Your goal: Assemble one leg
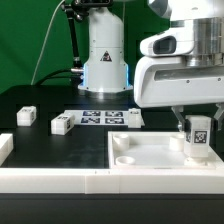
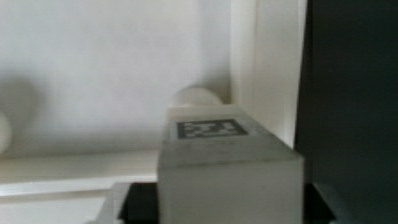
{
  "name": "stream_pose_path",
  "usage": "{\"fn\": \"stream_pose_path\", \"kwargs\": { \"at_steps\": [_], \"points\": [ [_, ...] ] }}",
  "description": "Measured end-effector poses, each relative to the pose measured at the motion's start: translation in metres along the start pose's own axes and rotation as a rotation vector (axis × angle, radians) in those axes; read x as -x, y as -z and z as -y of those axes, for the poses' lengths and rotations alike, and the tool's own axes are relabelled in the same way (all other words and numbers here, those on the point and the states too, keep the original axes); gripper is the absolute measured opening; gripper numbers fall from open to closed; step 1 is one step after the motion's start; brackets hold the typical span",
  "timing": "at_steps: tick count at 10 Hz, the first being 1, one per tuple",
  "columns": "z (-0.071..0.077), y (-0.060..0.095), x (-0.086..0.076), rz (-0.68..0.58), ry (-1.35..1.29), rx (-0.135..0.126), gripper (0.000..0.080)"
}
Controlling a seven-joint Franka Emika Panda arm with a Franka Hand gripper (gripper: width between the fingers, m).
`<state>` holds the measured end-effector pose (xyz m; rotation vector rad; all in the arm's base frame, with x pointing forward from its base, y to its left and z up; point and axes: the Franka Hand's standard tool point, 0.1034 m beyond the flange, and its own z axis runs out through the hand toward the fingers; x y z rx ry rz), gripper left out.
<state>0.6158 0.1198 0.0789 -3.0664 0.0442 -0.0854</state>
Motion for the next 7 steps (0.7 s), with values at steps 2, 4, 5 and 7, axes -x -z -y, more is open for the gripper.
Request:
{"fn": "stream_pose_path", "kwargs": {
  "at_steps": [2,4,5,7],
  "points": [
    [-0.0010,-0.0002,-0.0003,0.004,-0.038,0.000,0.0295],
    [-0.0028,0.0003,-0.0013,0.013,-0.274,-0.022,0.0295],
    [-0.0037,-0.0001,-0.0016,0.015,-0.393,-0.030,0.0295],
    [-0.0022,-0.0015,0.0002,0.024,-0.673,-0.039,0.0295]
  ]
}}
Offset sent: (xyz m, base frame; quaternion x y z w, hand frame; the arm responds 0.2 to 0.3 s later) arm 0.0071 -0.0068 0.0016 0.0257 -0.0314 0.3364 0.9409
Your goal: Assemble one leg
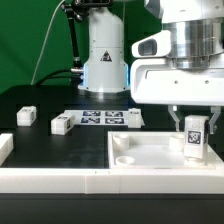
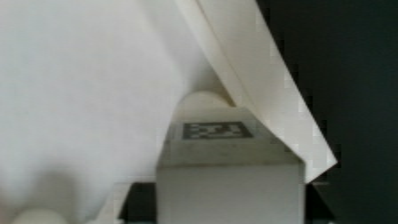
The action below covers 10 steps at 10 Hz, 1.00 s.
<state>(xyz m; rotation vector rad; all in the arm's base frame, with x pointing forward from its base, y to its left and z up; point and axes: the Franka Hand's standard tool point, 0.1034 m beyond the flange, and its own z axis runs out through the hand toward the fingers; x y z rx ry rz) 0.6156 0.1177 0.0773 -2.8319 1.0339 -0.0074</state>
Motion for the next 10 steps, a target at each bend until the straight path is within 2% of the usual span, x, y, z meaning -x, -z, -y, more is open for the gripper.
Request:
{"fn": "stream_pose_path", "kwargs": {
  "at_steps": [6,8,9,10],
  "points": [
    [0.0025,-0.0001,0.0021,0.024,-0.633,-0.021,0.0295],
    [0.0036,-0.0003,0.0028,0.031,-0.701,-0.020,0.0295],
    [0.0034,-0.0004,0.0028,0.030,-0.653,-0.020,0.0391],
    [0.0038,-0.0002,0.0028,0.028,-0.549,-0.021,0.0527]
  ]
}}
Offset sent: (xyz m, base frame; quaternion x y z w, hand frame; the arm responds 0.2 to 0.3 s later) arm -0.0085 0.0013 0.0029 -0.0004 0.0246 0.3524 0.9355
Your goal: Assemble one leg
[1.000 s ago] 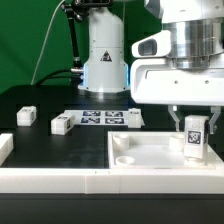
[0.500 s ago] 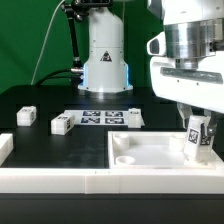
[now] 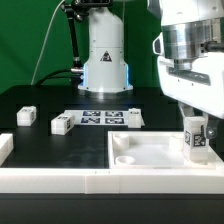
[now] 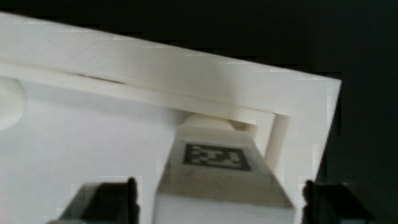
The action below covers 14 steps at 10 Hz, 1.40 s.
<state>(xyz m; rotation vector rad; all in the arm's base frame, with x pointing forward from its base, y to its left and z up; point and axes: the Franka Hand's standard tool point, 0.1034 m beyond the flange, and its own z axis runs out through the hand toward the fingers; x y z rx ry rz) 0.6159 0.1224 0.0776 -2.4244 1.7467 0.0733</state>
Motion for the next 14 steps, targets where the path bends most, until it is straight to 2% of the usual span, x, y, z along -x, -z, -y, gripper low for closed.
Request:
{"fn": "stream_pose_path", "kwargs": {
  "at_steps": [1,2,4,6,9,11,13,14],
  "points": [
    [-0.0006,-0.0003,0.0017,0.004,0.019,0.007,0.0527],
    [-0.0005,-0.0004,0.0025,0.004,0.094,0.007,0.0628],
    [-0.0007,-0.0004,0.0015,0.005,0.342,0.006,0.0643],
    [-0.0005,-0.0008,0.0039,-0.013,0.595,0.022,0.0649],
    [-0.0016,-0.0014,0.0048,-0.044,0.931,0.064,0.0649],
    [-0.0024,-0.0017,0.0020,-0.046,1.144,0.073,0.0649],
    [-0.0030,-0.0018,-0.0001,-0.042,1.213,0.076,0.0649],
    [-0.0030,-0.0018,-0.0001,-0.042,1.212,0.076,0.0540]
  ]
}}
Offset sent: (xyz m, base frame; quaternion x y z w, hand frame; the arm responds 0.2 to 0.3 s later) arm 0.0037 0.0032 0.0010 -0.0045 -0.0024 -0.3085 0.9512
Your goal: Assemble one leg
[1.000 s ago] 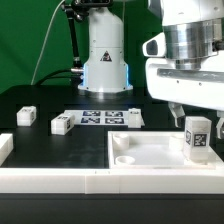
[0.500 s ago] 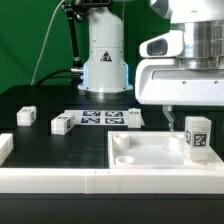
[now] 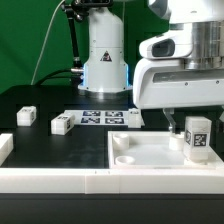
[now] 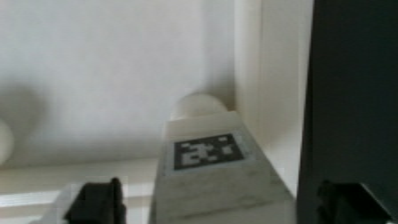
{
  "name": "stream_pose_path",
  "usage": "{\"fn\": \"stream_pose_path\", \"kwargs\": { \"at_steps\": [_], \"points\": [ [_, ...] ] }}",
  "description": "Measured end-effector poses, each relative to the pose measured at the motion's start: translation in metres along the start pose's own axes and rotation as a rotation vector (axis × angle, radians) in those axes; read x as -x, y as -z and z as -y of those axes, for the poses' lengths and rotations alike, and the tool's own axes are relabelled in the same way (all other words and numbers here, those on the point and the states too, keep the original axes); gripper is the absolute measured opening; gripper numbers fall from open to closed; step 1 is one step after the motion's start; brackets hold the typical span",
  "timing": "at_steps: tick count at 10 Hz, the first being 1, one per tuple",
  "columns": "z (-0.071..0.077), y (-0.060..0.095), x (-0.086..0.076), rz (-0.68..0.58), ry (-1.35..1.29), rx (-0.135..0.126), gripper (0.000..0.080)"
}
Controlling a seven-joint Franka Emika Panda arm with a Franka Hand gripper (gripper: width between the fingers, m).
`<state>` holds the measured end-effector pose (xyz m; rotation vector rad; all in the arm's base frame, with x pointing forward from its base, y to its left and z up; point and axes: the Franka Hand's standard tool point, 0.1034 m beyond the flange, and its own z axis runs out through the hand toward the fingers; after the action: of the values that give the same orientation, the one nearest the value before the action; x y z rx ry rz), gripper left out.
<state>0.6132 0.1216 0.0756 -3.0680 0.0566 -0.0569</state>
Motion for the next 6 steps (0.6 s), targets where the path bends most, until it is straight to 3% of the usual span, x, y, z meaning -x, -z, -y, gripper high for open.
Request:
{"fn": "stream_pose_path", "kwargs": {
  "at_steps": [1,2,3,6],
  "points": [
    [0.0000,0.0000,0.0000,0.000,0.000,0.000,0.0406],
    [-0.0009,0.0001,-0.0003,0.000,-0.001,0.001,0.0406],
    [-0.0015,0.0000,-0.0002,0.000,-0.002,0.001,0.0290],
    [-0.0018,0.0000,-0.0002,0.000,-0.053,-0.001,0.0290]
  ]
}}
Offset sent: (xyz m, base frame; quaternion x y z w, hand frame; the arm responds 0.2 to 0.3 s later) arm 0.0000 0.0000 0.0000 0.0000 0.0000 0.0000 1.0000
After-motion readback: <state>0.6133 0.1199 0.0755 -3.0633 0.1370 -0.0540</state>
